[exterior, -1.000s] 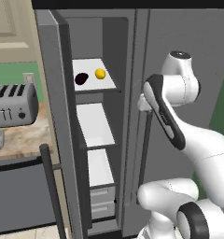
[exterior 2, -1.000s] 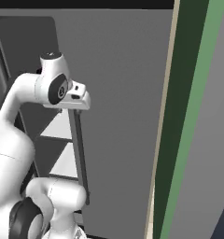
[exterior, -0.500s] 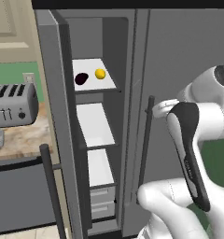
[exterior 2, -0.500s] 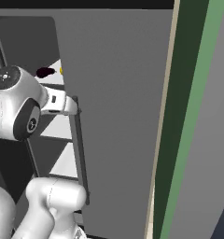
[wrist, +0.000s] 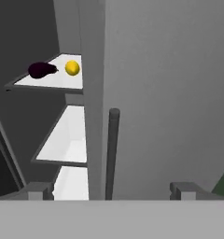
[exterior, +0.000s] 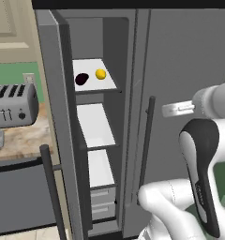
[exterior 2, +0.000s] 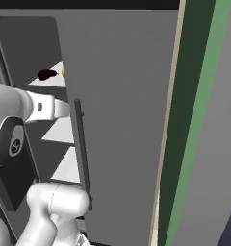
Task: Take the eggplant and lemon out of the freezer and place them in the tupperware container on the counter. Then put the tupperware containing the vegetables back in the freezer.
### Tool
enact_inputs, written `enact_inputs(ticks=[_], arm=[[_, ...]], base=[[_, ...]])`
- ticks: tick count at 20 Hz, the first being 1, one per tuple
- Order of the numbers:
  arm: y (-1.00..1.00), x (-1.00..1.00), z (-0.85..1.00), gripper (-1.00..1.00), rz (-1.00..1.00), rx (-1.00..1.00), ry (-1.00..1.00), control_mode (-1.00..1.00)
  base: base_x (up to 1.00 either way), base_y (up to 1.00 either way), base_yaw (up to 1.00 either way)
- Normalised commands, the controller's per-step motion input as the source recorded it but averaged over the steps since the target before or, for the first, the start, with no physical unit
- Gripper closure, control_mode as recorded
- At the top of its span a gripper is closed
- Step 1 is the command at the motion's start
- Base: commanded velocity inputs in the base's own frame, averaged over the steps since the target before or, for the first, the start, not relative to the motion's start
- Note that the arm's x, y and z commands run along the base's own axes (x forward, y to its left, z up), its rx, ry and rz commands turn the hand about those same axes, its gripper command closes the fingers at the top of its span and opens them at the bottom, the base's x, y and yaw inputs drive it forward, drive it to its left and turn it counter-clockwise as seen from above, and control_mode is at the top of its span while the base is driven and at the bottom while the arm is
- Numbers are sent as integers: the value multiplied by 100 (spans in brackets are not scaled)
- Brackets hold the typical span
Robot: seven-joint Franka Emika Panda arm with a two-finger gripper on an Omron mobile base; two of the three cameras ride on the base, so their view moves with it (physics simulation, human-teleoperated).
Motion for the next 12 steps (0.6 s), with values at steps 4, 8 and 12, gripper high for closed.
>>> enact_inputs(ticks=[4, 8, 12], arm=[[0, 0, 28, -100, 0, 0, 0, -100], [2, 0, -1, -100, 0, 0, 9, -100], [0, 0, -3, -100, 0, 0, 4, 100]], base=[[0, 0, 0], [0, 0, 0], [0, 0, 0]])
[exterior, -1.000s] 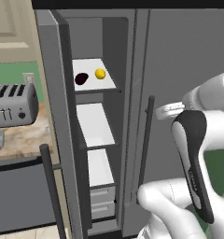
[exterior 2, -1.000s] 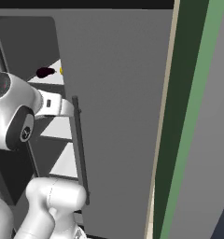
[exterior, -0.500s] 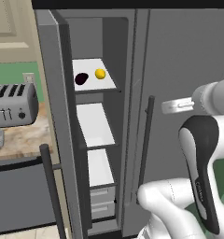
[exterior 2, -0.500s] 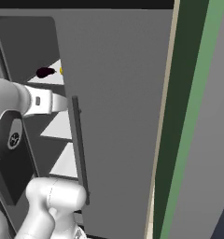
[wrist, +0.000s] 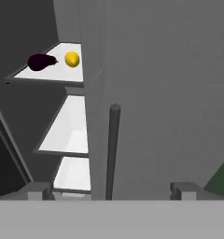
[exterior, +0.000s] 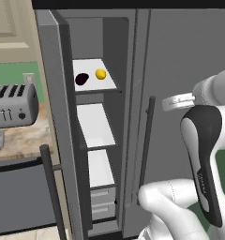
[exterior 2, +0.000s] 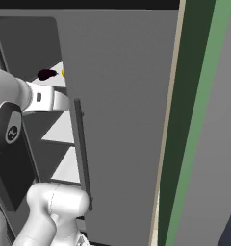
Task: Take the eggplant and lemon out of the freezer and place them in the tupperware container on the counter. Then put the tupperware containing the vegetables back in the freezer.
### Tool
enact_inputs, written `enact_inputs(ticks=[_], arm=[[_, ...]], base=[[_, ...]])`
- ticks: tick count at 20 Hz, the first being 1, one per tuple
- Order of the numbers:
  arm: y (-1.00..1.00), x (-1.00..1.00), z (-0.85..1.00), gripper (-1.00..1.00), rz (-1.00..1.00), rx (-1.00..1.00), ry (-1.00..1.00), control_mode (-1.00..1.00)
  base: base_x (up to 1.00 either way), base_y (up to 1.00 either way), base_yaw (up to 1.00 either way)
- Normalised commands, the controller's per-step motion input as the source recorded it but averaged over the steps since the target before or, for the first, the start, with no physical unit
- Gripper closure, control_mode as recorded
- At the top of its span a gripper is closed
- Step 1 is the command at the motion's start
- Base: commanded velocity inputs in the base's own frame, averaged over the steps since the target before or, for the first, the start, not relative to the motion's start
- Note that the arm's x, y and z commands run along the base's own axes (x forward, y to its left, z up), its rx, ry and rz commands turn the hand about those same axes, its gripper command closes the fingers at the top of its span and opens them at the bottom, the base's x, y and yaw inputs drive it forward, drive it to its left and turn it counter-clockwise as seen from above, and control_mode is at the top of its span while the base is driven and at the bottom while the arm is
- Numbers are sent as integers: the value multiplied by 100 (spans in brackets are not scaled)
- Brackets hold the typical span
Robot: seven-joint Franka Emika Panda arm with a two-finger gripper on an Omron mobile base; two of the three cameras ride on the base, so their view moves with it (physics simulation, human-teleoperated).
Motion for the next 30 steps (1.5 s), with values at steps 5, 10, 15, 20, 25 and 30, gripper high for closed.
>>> enact_inputs(ticks=[5, 10, 15, 20, 25, 30], arm=[[0, 0, 0, -100, 0, 0, 0, 100], [0, 0, 0, -100, 0, 0, 0, 100], [0, 0, 0, -100, 0, 0, 0, 100], [0, 0, 0, -100, 0, 0, 0, 100], [0, 0, 0, -100, 0, 0, 0, 100], [0, 0, 0, -100, 0, 0, 0, 100]], base=[[7, 22, 5], [16, 39, 7], [23, 37, 4], [29, 33, 3], [44, 12, 1], [68, 8, 0]])
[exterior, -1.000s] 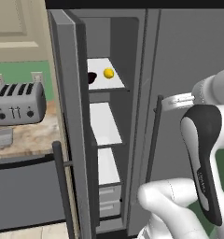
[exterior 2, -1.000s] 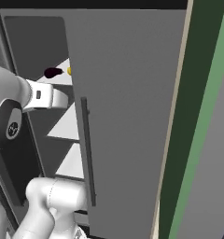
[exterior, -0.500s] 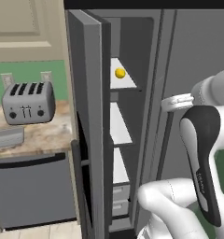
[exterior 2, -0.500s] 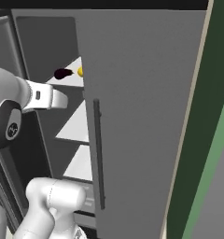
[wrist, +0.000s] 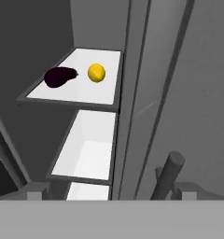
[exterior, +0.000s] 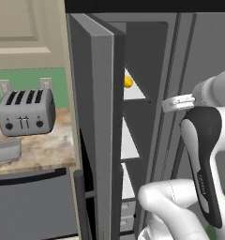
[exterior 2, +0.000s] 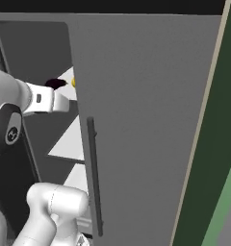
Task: Take the eggplant and lemon out of the freezer and place them in the tupperware container on the counter. Then put the tupperware containing the vegetables back in the freezer.
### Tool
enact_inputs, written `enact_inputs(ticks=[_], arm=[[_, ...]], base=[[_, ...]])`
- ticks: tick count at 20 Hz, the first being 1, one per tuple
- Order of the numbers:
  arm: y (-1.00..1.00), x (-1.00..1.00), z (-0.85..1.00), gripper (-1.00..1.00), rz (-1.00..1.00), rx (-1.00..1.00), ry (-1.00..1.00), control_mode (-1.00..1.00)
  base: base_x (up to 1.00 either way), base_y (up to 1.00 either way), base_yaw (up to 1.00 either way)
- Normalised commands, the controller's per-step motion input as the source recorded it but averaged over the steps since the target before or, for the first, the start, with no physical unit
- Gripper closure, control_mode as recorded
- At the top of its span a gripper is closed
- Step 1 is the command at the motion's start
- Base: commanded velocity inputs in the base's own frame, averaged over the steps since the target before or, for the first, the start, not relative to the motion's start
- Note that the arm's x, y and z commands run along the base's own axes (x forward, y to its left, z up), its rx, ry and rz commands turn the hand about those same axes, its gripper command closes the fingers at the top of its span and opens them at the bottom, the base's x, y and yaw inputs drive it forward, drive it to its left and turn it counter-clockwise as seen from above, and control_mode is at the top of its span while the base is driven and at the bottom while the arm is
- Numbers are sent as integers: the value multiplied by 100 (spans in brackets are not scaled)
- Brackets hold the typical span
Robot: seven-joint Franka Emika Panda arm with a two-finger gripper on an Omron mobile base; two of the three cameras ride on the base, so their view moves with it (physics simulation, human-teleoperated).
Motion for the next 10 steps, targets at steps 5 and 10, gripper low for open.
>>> enact_inputs(ticks=[5, 10], arm=[[0, 0, 0, -100, 0, 0, 0, 100], [0, 0, 0, -100, 0, 0, 0, 100]], base=[[55, 10, 0], [13, 20, 0]])
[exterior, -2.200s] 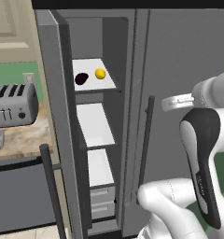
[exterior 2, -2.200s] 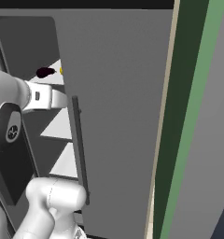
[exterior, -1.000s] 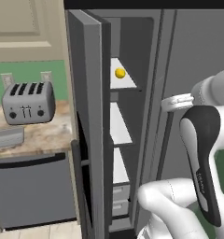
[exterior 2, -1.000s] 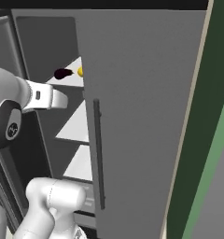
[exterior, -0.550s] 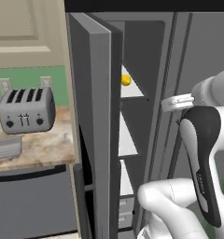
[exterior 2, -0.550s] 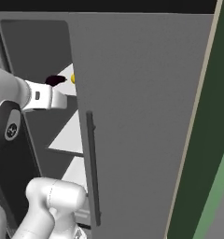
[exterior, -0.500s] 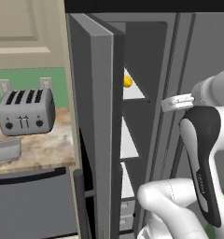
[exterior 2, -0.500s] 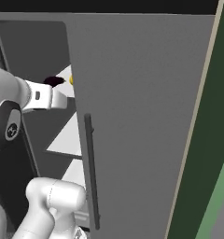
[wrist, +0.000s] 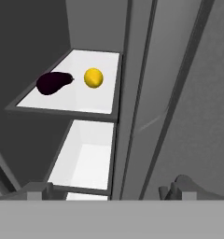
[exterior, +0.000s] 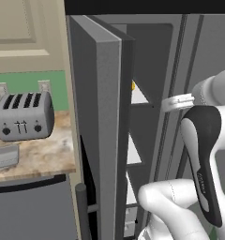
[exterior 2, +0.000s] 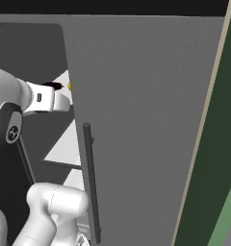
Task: Take the eggplant and lemon out of the freezer and place them in the tupperware container on the counter. Then put the tupperware containing the vegetables back in the freezer.
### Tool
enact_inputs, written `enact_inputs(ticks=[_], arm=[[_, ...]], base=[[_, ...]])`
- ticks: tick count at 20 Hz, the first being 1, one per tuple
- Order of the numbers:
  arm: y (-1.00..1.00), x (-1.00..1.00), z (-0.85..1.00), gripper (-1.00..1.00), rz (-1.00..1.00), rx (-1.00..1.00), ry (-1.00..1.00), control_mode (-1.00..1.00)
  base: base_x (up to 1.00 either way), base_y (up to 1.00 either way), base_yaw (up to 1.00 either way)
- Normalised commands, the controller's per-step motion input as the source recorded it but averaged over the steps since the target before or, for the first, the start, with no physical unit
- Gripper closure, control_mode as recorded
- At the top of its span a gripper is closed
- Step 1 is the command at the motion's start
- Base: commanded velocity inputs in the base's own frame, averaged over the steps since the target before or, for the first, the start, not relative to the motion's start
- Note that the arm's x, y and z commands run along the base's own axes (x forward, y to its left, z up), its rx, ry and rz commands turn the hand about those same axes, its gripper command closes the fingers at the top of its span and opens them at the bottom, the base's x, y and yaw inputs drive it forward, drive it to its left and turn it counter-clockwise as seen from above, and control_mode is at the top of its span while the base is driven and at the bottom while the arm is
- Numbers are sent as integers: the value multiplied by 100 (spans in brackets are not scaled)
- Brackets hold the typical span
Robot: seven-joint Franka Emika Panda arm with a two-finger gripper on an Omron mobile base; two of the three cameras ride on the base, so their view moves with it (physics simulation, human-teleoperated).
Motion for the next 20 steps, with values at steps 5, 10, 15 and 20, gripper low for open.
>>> enact_inputs(ticks=[5, 10, 15, 20], arm=[[0, 0, 0, -100, 0, -1, 0, -100], [21, 6, -2, -100, 0, -1, 0, -100], [49, 9, 0, -100, 3, 0, 0, -100], [31, 39, 0, -100, 7, 1, 0, -100]], base=[[0, 2, 0], [0, 0, 0], [0, 0, 0], [0, 0, 0]])
